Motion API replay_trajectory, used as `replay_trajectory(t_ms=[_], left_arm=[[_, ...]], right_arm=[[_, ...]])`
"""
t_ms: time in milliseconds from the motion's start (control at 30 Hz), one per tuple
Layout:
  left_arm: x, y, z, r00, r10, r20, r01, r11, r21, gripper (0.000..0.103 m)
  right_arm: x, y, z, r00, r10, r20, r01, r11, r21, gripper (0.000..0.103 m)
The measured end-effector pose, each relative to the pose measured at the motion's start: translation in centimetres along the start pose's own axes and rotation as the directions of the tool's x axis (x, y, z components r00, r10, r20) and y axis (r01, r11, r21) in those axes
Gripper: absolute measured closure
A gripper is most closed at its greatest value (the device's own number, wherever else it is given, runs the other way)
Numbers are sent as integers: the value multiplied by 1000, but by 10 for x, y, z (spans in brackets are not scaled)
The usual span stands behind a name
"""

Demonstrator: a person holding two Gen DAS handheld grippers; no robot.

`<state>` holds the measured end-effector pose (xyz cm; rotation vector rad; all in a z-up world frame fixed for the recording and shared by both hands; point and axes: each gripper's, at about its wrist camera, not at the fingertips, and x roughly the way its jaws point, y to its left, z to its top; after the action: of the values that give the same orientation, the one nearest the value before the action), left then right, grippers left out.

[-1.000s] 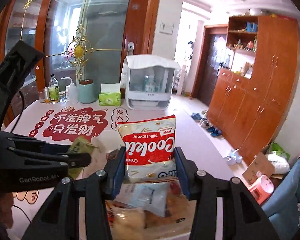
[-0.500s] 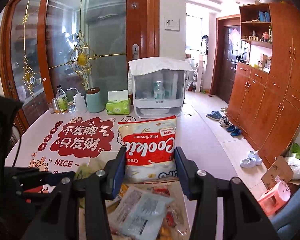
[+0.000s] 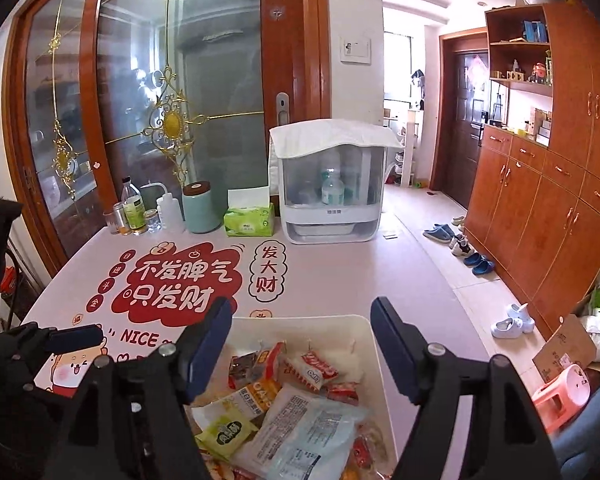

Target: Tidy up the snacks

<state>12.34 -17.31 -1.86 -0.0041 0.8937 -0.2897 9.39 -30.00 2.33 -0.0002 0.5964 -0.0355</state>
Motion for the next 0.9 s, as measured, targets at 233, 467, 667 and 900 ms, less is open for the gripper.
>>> replay_trajectory(t_ms=[233,467,667,900], left_arm=[[-11,-1,-11,999,45,12,-45,999,-7,1],[-21,5,-34,993,115,-12,-115,993,-35,1],[-28,13,-57,987,151,-58,-154,986,-57,1],[-47,22,-69,971,233,-59,-238,967,-94,1]], right_arm=[[-9,2,-5,1000,20,-24,-20,999,27,30],[-21,10,-19,995,67,-73,-65,998,26,30],[-33,13,-35,985,114,-129,-107,993,54,30],[-46,15,-52,974,145,-172,-134,988,71,30]])
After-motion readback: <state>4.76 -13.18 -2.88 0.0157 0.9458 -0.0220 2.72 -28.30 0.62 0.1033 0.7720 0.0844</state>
